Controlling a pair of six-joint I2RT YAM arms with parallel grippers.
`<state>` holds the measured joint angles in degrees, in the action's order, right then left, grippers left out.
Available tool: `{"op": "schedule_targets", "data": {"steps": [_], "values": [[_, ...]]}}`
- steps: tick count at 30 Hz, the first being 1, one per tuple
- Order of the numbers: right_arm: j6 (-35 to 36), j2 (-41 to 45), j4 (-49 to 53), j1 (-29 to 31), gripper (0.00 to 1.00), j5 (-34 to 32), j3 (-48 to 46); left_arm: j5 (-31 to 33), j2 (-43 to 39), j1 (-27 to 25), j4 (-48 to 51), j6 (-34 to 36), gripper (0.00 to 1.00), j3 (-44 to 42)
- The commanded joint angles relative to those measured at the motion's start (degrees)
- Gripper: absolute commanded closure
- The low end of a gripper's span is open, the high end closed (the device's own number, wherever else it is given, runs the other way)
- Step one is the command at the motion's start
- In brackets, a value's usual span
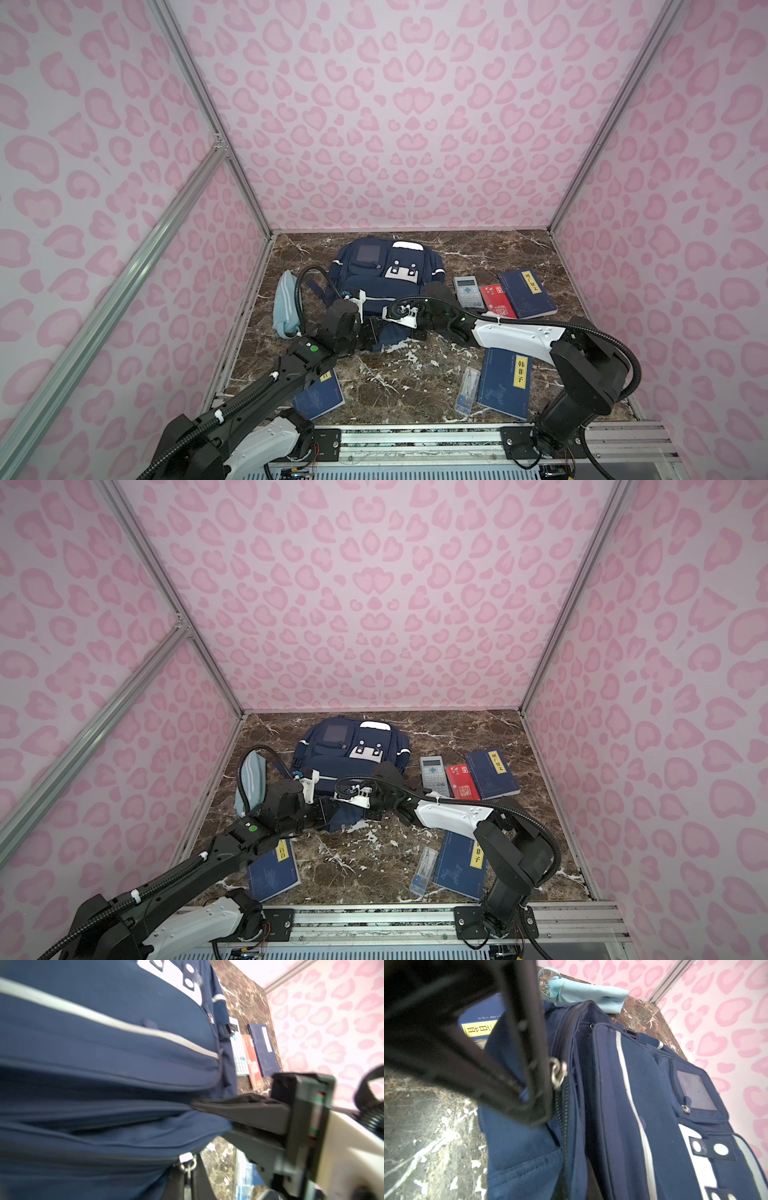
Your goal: Pack the student bag
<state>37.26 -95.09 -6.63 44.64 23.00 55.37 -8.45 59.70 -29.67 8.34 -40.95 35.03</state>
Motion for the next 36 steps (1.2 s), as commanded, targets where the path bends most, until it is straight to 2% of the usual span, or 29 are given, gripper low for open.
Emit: {"op": "schedule_targets", "data": {"steps": [1, 4, 7, 9, 10, 12, 13, 16, 17, 21, 24, 27, 30, 36], "values": [[1.9, 1.7, 3.8, -2.3, 1.00, 1.9, -0.7, 4.3, 0.5, 7.1, 0.4, 3.3, 0.96, -0.4], [3.2, 2.5, 6.4, -5.0, 1.00, 3.6, -0.3, 8.4, 1.1, 12.3, 1.5, 5.9, 0.96, 1.0], [3.4, 2.0, 6.2, -8.1, 1.00, 3.1, -0.3, 9.9, 1.4, 14.6, 1.5, 8.0, 0.96, 1.7], [3.1, 1.0, 5.2, -9.8, 1.00, 2.1, -0.2, 7.7, 1.9, 14.0, 2.9, 8.3, 0.97, 2.4], [2.9, 0.3, 4.7, -10.0, 0.97, -0.1, 0.1, 7.6, 1.6, 11.7, 4.0, 8.3, 0.97, 3.2], [1.7, -0.4, 4.0, -9.4, 0.72, -4.2, 1.0, 10.9, 0.6, 4.7, 7.3, 7.7, 0.96, 5.0], [0.7, 0.0, 2.4, -9.3, 0.64, -4.4, 0.4, 11.1, -0.1, 2.7, 7.9, 7.1, 0.96, 5.3], [-3.8, 3.8, -3.1, -8.8, 0.33, -2.9, -3.2, 6.4, -2.9, 1.7, 6.1, 3.3, 0.96, 3.5], [-5.0, 5.6, -3.7, -8.5, 0.30, -2.3, -4.1, 5.4, -3.4, 1.6, 5.7, 2.5, 0.96, 3.1], [-6.6, 9.5, 2.2, -7.0, 0.30, 0.3, -3.3, 2.8, -2.4, -1.4, 4.0, -0.1, 0.97, 3.5], [-9.4, 8.4, 2.8, -3.8, 0.29, 2.8, -2.6, 2.2, -0.5, -4.6, 3.3, -1.2, 0.97, 4.7], [-10.5, 5.3, -3.3, 0.6, 0.30, -0.5, -3.4, 1.2, -0.3, -5.1, 2.8, -2.0, 0.96, 5.6], [-14.7, 1.5, -9.2, 1.6, 0.30, -1.1, -2.7, -0.5, -0.6, -5.1, 1.9, -2.5, 0.96, 5.9], [-20.3, -2.0, -17.5, 1.5, 0.32, 2.8, -2.9, -6.8, 1.5, -4.6, -1.6, -5.3, 0.96, 4.4]]}}
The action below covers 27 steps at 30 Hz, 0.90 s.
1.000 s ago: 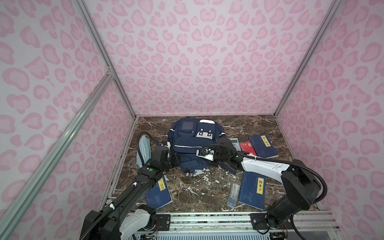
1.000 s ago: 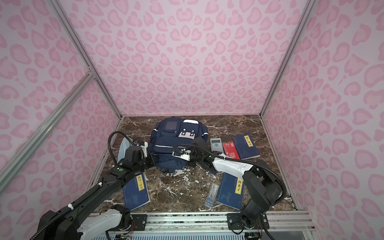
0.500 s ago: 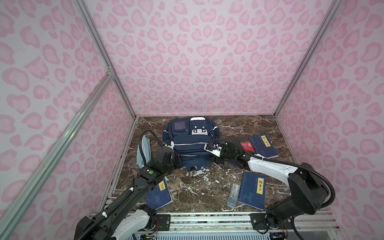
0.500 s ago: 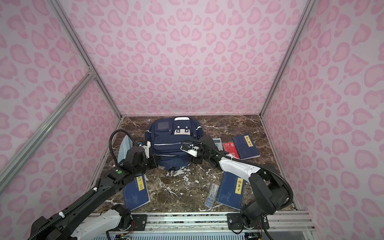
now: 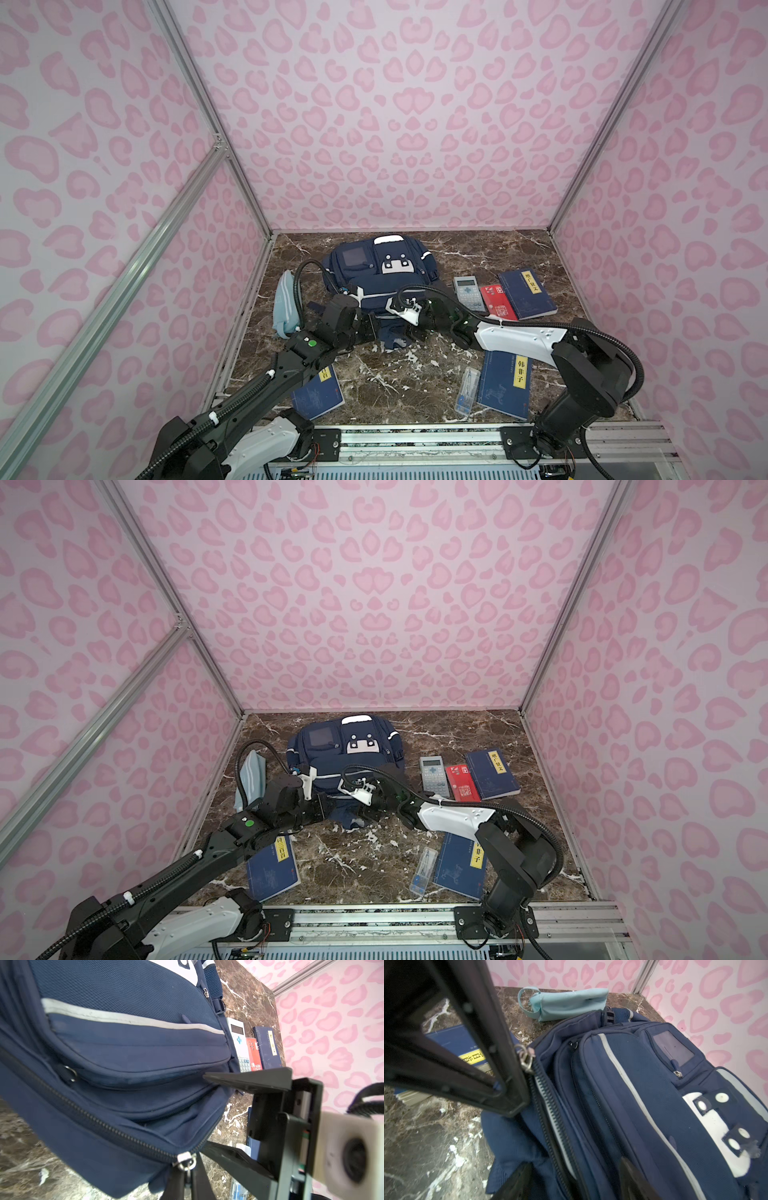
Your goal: Pack the student bag
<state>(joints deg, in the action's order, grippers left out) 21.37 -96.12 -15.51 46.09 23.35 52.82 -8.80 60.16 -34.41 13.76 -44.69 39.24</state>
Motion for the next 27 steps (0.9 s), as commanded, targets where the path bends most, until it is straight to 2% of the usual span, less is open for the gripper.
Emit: {"op": "schedule_targets", "data": {"steps": [1, 3, 7, 8, 10, 11, 14, 17, 20, 23, 25, 27], "values": [[-5.3, -1.5, -9.8, 0.1, 0.32, 3.1, -0.3, -7.2, 1.8, 0.1, -7.0, -1.8, 0.96, 0.6], [-5.4, -2.7, -9.8, 0.1, 0.40, 3.6, 0.5, -8.5, 2.0, 0.1, -8.0, -2.1, 0.96, 0.5], [-1.6, -2.9, -3.0, -0.2, 0.85, 3.2, 2.4, -4.1, -0.1, 1.0, -2.5, 1.2, 0.96, 1.8], [-0.2, -2.3, -1.4, -0.4, 0.92, 2.8, 2.4, -3.1, -0.4, 2.0, -1.2, 2.7, 0.96, 1.7], [2.2, -1.3, 1.4, -1.0, 1.00, 2.8, 2.2, 0.7, -0.1, 4.9, 2.0, 5.9, 0.96, 1.3], [3.7, -0.8, 3.3, -1.4, 1.00, 3.0, 2.4, 2.3, 0.4, 7.4, 3.7, 7.1, 0.96, 1.0], [7.4, 0.0, 9.7, -2.3, 1.00, 3.6, 4.0, 2.0, 0.4, 15.7, 1.7, 9.2, 0.96, -1.7], [10.5, 0.9, 14.2, -3.3, 1.00, 3.9, 5.0, 3.2, 1.7, 21.2, -1.0, 10.9, 0.96, -2.0], [14.1, 2.0, 17.7, -5.1, 1.00, 5.6, 5.2, 6.4, 4.1, 23.7, -2.2, 12.6, 0.96, -0.5], [17.1, 1.7, 22.0, -8.2, 1.00, 4.4, 6.5, 3.0, 4.9, 25.7, -4.0, 12.1, 0.96, -0.3], [16.9, 1.3, 23.2, -10.7, 1.00, 3.9, 7.2, 0.3, 4.0, 25.3, -4.8, 10.8, 0.96, -1.2], [15.0, 1.3, 23.1, -11.6, 0.76, 3.5, 7.8, -1.4, 2.3, 23.1, -5.4, 9.1, 0.96, -2.6]]}}
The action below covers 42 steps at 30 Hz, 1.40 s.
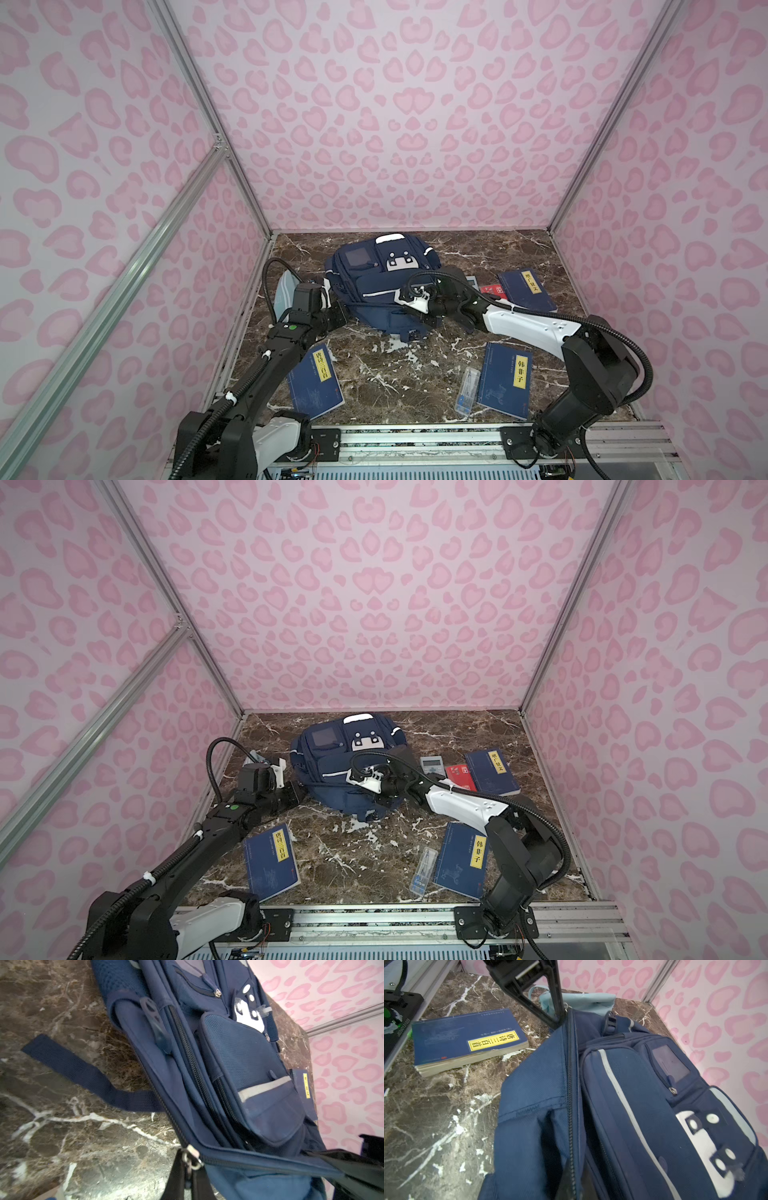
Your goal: Pack the student bag
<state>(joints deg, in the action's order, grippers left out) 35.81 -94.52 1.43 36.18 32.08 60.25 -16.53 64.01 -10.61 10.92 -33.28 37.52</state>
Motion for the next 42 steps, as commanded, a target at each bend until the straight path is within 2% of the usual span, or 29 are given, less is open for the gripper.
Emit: {"op": "schedule_targets", "data": {"steps": [1, 4, 5, 8, 10, 13, 16, 18, 20, 21, 23, 24, 28, 33, 38, 42], "values": [[-0.8, 0.2, 5.6, -1.5, 0.65, -5.2, 0.3, 5.9, -2.3, -2.3, -2.5, -3.0, 0.96, -1.6], [-5.2, 3.2, 2.2, 1.1, 0.30, -6.4, -1.0, 5.9, -5.0, -7.2, -1.3, -4.9, 0.96, -2.4], [-8.4, 4.0, 0.5, 2.3, 0.13, -7.0, -1.0, 5.8, -6.0, -8.6, -1.2, -5.8, 0.96, -2.8], [-17.9, 3.8, -1.8, 5.8, 0.05, -5.7, 0.7, 5.9, -7.5, -12.5, -0.4, -7.5, 0.96, -2.2], [-20.3, 2.4, -4.1, 9.1, 0.04, -8.2, 1.1, 6.0, -8.4, -14.1, -0.2, -8.2, 0.97, -1.7], [-20.1, -1.1, -6.6, 11.6, 0.11, -10.6, 1.8, 5.2, -9.6, -14.6, -0.6, -9.0, 0.96, -1.7], [-22.9, -4.9, -7.4, 11.8, 0.26, -9.9, 4.5, 2.7, -9.4, -15.1, -2.6, -9.7, 0.96, -2.6], [-21.7, -6.3, -7.6, 12.7, 0.43, -10.6, 5.4, 0.8, -8.9, -15.1, -3.8, -10.1, 0.96, -3.0], [-19.6, -6.9, -6.3, 13.4, 0.69, -12.2, 6.0, 1.8, -9.0, -15.1, -3.8, -9.7, 0.96, -3.7], [-19.1, -6.8, -5.3, 13.5, 0.78, -12.5, 6.3, 3.4, -9.0, -15.1, -2.7, -8.9, 0.96, -3.5], [-17.3, -6.1, -2.9, 13.4, 0.94, -12.5, 6.2, 6.9, -9.1, -14.0, -0.7, -6.9, 0.96, -3.3], [-16.3, -5.7, -1.9, 13.3, 0.99, -12.9, 6.0, 7.8, -9.0, -12.9, -0.6, -6.4, 0.96, -3.3], [-13.1, -3.5, 1.5, 12.1, 1.00, -12.0, 4.8, 15.7, -6.0, -6.2, -0.2, -1.8, 0.96, -2.1], [-11.4, -2.8, 3.3, 11.1, 1.00, -10.6, 4.0, 19.5, -0.4, 0.4, -2.5, 1.4, 0.97, -0.2], [-9.9, -2.5, 4.6, 9.8, 1.00, -9.8, 2.8, 19.6, 5.3, 5.5, -4.6, 1.8, 0.97, 1.8], [-10.7, -2.2, 3.4, 9.0, 1.00, -8.8, 2.2, 18.0, 8.2, 6.7, -7.6, 2.5, 0.97, 2.5]]}}
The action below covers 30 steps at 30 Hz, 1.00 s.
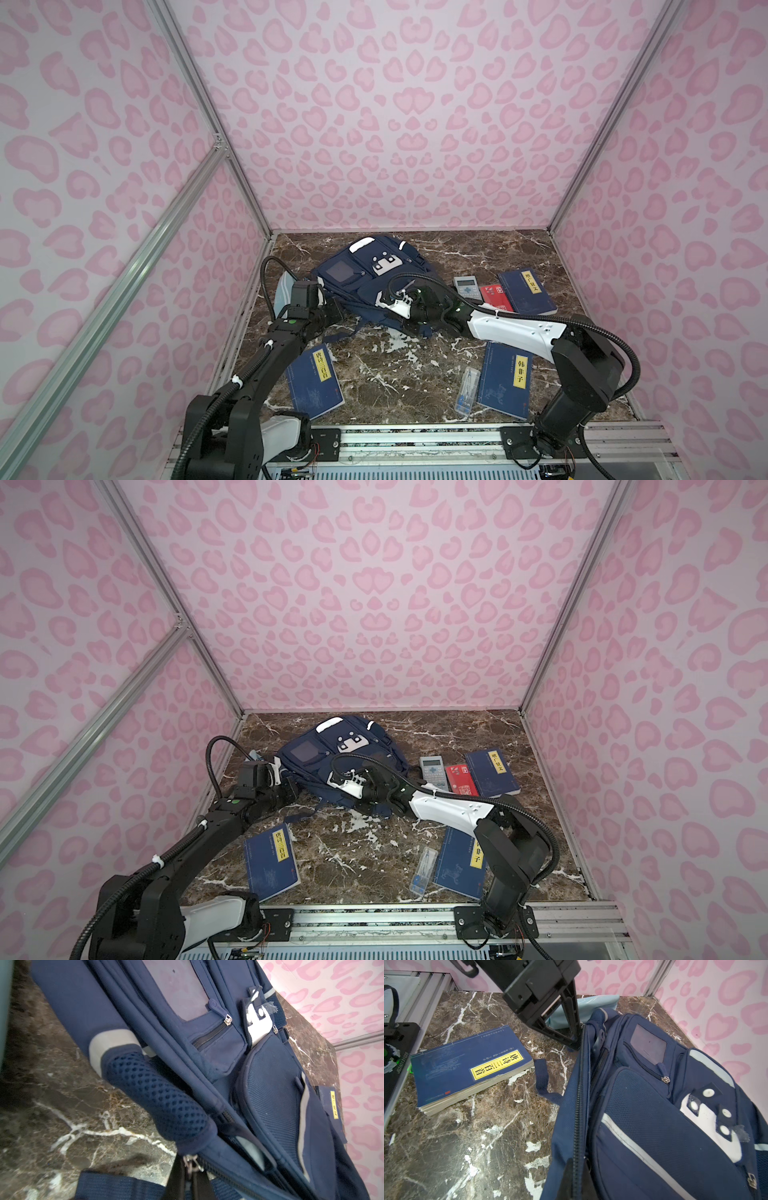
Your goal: Pack the student bag
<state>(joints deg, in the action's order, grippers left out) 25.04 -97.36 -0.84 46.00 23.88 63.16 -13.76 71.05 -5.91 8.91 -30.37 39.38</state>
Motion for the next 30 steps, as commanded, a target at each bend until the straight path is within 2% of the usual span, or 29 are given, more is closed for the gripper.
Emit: {"op": "schedule_targets", "data": {"steps": [1, 3, 6, 9, 10, 12, 15, 17, 18, 19, 22, 24, 26, 27, 29, 30], "values": [[-0.6, 0.4, 5.1, -0.5, 1.00, -0.3, -0.4, 13.4, 1.4, 1.9, -6.8, -0.4, 0.97, 0.5], [-2.6, -0.6, 2.9, 0.9, 1.00, -1.0, -0.1, 10.5, 1.7, 1.8, -7.9, -1.2, 0.95, 0.4], [-6.6, -3.3, -2.1, 3.9, 1.00, -6.8, 0.8, 9.0, -0.5, 0.6, -7.1, -1.3, 0.83, 0.5], [-10.4, -5.6, -5.0, 5.8, 0.91, -13.7, 2.0, 10.6, -4.5, -0.5, -4.0, -0.3, 0.55, 1.1], [-12.7, -6.0, -6.4, 6.0, 0.82, -15.2, 1.9, 11.4, -5.4, -0.5, -2.3, 0.0, 0.44, 1.6], [-16.1, -6.3, -9.2, 6.1, 0.51, -15.0, 1.6, 12.5, -6.4, -0.3, -1.5, -0.7, 0.27, 1.5], [-18.7, -4.9, -10.1, 7.5, 0.30, -14.2, 1.4, 7.9, -6.9, -0.3, -3.7, -4.1, 0.21, 0.3], [-20.8, -2.0, -10.4, 8.1, 0.22, -15.5, 0.2, 5.4, -7.7, -2.0, -5.6, -6.1, 0.20, -0.8], [-22.4, 0.3, -11.3, 8.1, 0.15, -17.4, -1.5, 6.8, -8.3, -4.3, -4.9, -6.3, 0.19, -0.8], [-23.9, 2.7, -12.0, 8.0, 0.01, -19.4, -3.4, 9.0, -8.7, -6.8, -3.6, -5.8, 0.16, -0.5], [-30.7, 10.7, -12.6, 7.0, 0.01, -29.1, -9.6, 15.7, -8.9, -14.5, 1.7, -3.3, 0.10, 1.8], [-33.3, 14.6, -9.5, 5.1, 0.01, -30.8, -12.0, 18.2, -9.3, -15.3, 5.2, -2.3, 0.05, 3.1], [-34.6, 16.6, -4.1, 2.2, 0.01, -28.2, -12.7, 24.2, -11.0, -13.1, 8.3, -1.2, 0.01, 3.7], [-34.9, 17.1, -0.8, 1.0, 0.01, -27.3, -12.6, 24.6, -11.9, -10.8, 8.2, -1.0, 0.00, 3.4], [-37.5, 18.3, 2.9, -1.7, 0.01, -29.0, -13.3, 20.1, -13.0, -5.8, 6.3, -1.4, 0.01, 2.8], [-38.9, 19.0, 3.9, -3.0, 0.01, -29.3, -13.8, 18.6, -13.0, -5.5, 5.8, -1.4, 0.01, 3.1]]}}
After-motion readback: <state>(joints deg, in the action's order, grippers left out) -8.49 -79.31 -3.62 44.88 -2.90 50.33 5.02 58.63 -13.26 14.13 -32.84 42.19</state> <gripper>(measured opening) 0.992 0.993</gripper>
